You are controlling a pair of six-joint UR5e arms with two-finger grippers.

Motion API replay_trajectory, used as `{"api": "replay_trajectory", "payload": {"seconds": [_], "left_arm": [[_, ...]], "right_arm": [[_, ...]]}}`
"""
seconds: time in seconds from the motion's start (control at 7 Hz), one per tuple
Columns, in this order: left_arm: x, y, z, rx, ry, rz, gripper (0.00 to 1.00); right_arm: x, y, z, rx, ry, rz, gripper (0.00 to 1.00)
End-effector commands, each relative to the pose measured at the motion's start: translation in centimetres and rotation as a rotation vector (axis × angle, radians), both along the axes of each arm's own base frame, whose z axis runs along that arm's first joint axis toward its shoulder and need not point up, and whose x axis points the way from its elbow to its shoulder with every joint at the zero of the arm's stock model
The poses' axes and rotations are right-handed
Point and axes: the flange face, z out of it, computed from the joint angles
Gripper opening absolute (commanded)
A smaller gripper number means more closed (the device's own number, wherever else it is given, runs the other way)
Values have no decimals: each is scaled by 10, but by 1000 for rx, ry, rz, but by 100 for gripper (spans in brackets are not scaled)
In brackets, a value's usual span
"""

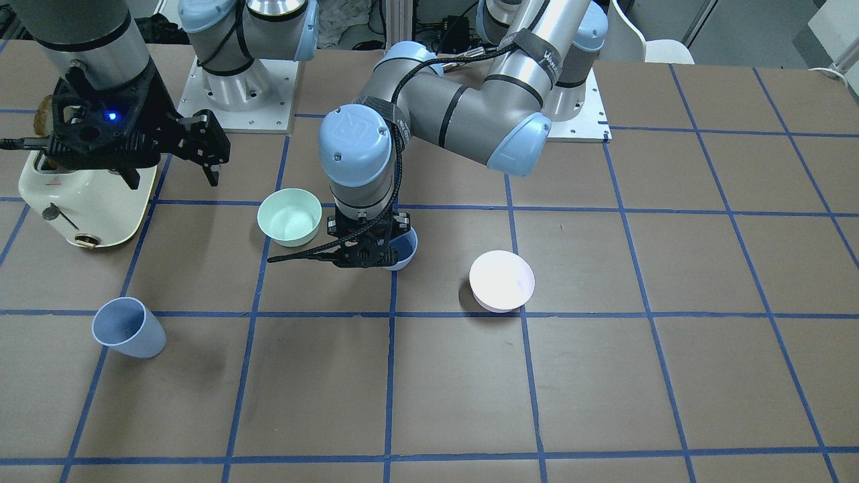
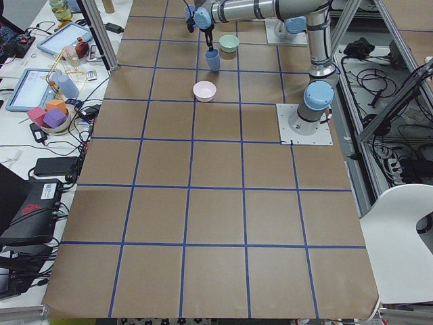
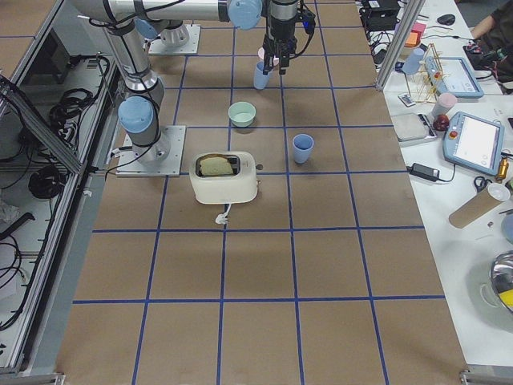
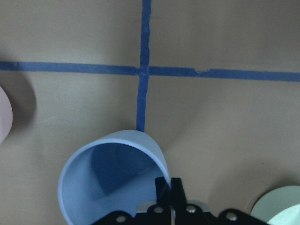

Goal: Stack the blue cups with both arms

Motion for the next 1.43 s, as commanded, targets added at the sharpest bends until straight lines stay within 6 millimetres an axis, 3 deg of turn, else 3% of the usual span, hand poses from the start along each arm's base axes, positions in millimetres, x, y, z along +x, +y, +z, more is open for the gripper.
{"api": "replay_trajectory", "payload": {"seconds": [0.0, 0.14, 0.29, 0.43, 0.57, 0.71, 0.86, 1.0, 1.14, 1.29], "left_arm": [[-2, 2, -12, 15, -15, -6, 75], [0, 4, -1, 0, -7, -7, 100], [6, -3, 13, -22, 3, 5, 100], [25, -15, 38, -52, 19, 40, 100], [70, -45, 70, -81, 30, 109, 100], [128, -74, 106, -110, 49, 107, 100], [184, -91, 138, -125, 70, 57, 100], [218, -86, 169, -139, 80, -6, 100], [220, -60, 204, -169, 76, -34, 100], [224, -33, 241, -232, 75, -36, 100]], "right_arm": [[0, 0, 0, 0, -1, 0, 100], [0, 0, -1, 1, 2, 0, 100], [0, 0, 0, 0, 2, 0, 100], [0, -1, 0, -2, 2, 0, 100], [-1, -1, 0, -3, 2, -2, 100], [-10, -5, -1, -7, 2, -2, 100], [-34, -17, -17, 19, -9, -24, 100], [-77, -48, -52, 60, -11, -81, 100], [-111, -69, -68, 34, -9, -68, 100], [-129, -86, -86, 14, 0, -59, 100]]}}
